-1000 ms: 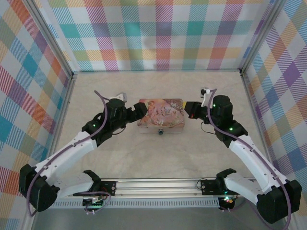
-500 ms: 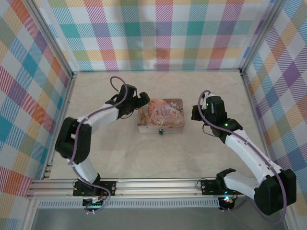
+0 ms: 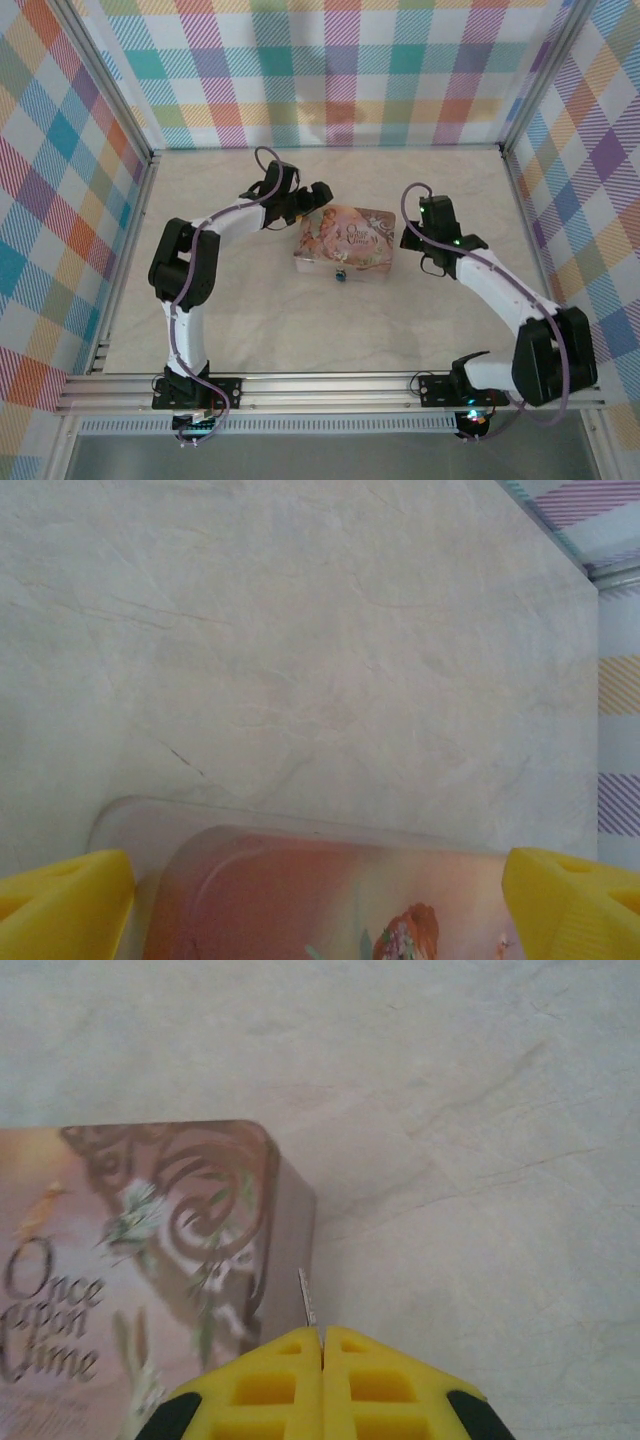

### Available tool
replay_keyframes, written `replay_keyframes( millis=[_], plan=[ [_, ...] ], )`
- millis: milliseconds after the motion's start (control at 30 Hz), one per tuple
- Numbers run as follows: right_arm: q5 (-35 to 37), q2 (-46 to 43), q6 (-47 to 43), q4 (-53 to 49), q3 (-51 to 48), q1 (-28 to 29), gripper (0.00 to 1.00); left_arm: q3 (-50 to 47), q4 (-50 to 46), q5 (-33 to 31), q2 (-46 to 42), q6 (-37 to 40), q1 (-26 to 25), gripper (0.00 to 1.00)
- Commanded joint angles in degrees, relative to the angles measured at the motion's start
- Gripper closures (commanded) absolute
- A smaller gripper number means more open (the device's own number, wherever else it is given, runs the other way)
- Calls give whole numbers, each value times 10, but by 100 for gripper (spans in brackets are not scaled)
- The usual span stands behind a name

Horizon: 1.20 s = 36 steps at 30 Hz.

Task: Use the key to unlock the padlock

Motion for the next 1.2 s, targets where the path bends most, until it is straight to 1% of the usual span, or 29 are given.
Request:
replay_keyframes(
  millis=[0,167,333,433,567,700,800,900,1000,1033,1100,1167],
  plan=[
    [36,40,-11,12,40,-10,100,-27,21,8,-37,9,4,4],
    [60,116,-18,22,85,-23,100,-116,26,-39,-142,11,6,0],
    [50,182,-29,23,142,-33,100,-220,44,-46,-255,6,-3,0],
    [36,218,-33,20,172,-35,100,-266,45,-36,-308,17,-30,0],
    [9,246,-27,17,191,-33,100,-316,48,-38,-357,45,-89,0],
    [-12,252,-22,14,193,-28,100,-364,80,-43,-375,50,-138,0],
    [-24,255,-20,13,189,-19,100,-413,136,-60,-378,35,-165,0],
    [-24,252,-15,14,178,-9,100,-442,183,-92,-366,35,-196,0],
    [-29,247,-7,19,166,-2,100,-465,242,-143,-343,47,-232,0],
    [-30,246,-5,19,163,0,100,-474,271,-163,-334,55,-245,0],
    [-31,244,-4,19,159,3,100,-488,329,-179,-313,77,-263,0],
    [-34,243,-2,19,157,5,100,-484,354,-198,-287,94,-274,0]
  ],
)
